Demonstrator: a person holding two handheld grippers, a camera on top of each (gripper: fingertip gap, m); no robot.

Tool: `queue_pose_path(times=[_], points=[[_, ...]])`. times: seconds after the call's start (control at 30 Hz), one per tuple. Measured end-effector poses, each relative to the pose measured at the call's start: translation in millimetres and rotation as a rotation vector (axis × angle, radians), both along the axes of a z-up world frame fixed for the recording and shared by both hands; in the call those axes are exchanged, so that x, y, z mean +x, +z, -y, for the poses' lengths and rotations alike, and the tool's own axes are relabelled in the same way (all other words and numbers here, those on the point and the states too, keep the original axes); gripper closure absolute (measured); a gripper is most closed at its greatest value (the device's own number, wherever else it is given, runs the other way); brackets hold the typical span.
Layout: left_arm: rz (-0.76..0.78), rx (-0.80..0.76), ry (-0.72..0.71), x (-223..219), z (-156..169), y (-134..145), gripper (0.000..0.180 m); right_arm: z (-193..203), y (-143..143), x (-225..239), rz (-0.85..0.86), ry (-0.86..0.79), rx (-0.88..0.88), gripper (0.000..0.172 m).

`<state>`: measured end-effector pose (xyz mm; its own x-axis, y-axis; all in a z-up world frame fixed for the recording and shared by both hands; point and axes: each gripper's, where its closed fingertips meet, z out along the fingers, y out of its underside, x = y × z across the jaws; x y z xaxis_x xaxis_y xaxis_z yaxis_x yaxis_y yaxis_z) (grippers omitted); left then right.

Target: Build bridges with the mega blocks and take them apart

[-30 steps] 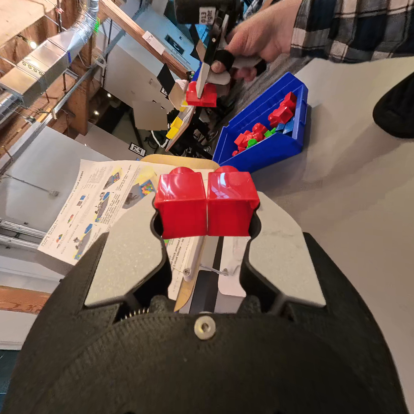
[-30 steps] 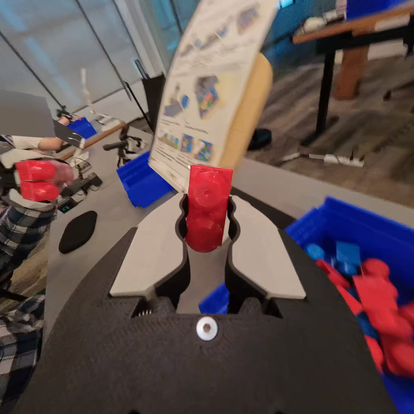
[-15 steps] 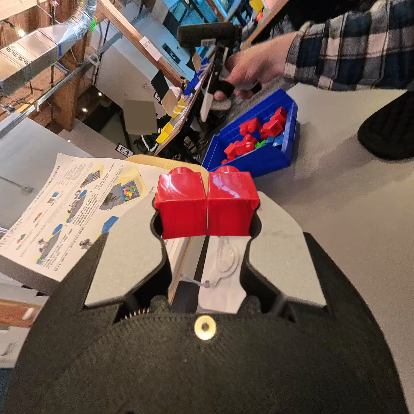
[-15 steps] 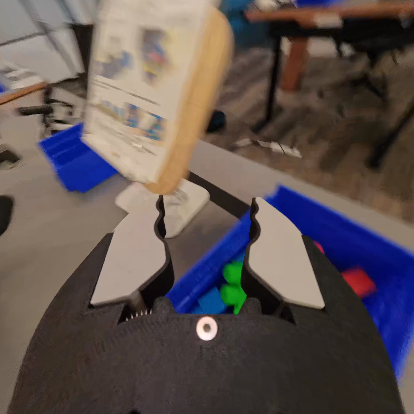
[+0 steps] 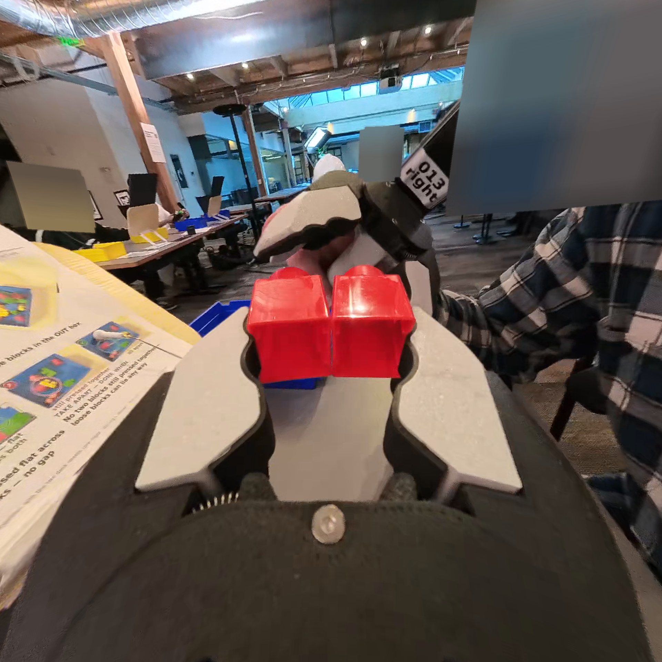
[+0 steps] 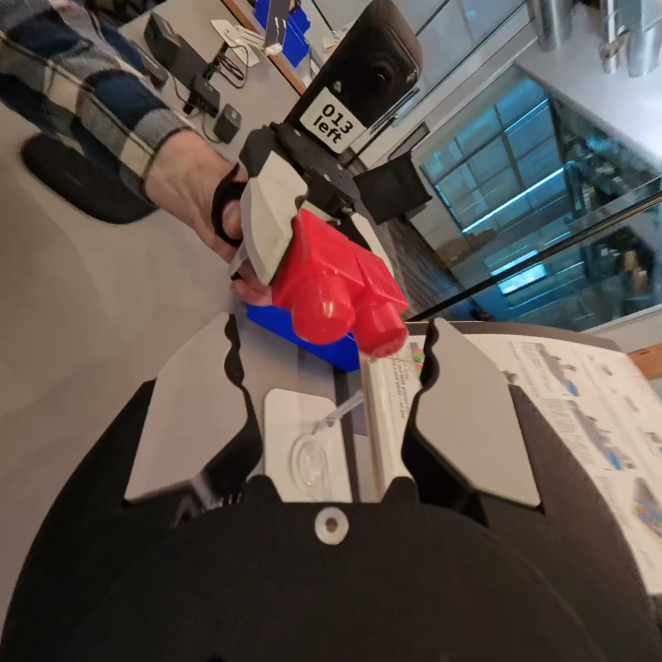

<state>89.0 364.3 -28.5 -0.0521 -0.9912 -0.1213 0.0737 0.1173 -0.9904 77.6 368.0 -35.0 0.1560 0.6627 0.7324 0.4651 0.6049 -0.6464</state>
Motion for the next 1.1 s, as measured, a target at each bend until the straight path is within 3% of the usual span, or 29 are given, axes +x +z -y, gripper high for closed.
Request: queue_pose_path(times=[0.1, 0.23, 0.3, 0.6, 1.1], points=[[-0.043, 0.068, 0.024, 1.9, 0.8, -9.1, 0.104, 7.1, -2.6, -6.3, -0.043, 0.079, -0.181, 0.070], [-0.048, 0.154, 0.027, 2.6, 7.2, -9.7, 0.104, 12.8, 1.9, -2.8, -0.140, 0.212, -0.419, 0.087], [-0.045, 0.159, 0.029, 2.6, 6.9, -6.5, 0.104, 11.8, 2.5, -3.1, -0.173, 0.240, -0.474, 0.087], [-0.037, 0.191, -0.006, 5.2, 13.6, -3.9, 0.105, 19.4, 13.7, 7.3, -0.273, 0.394, -0.572, 0.108], [0.022, 0.254, 0.030, 7.7, 14.4, 12.7, 0.107, 13.1, 12.4, 9.4, -0.268, 0.341, -0.502, 0.107]])
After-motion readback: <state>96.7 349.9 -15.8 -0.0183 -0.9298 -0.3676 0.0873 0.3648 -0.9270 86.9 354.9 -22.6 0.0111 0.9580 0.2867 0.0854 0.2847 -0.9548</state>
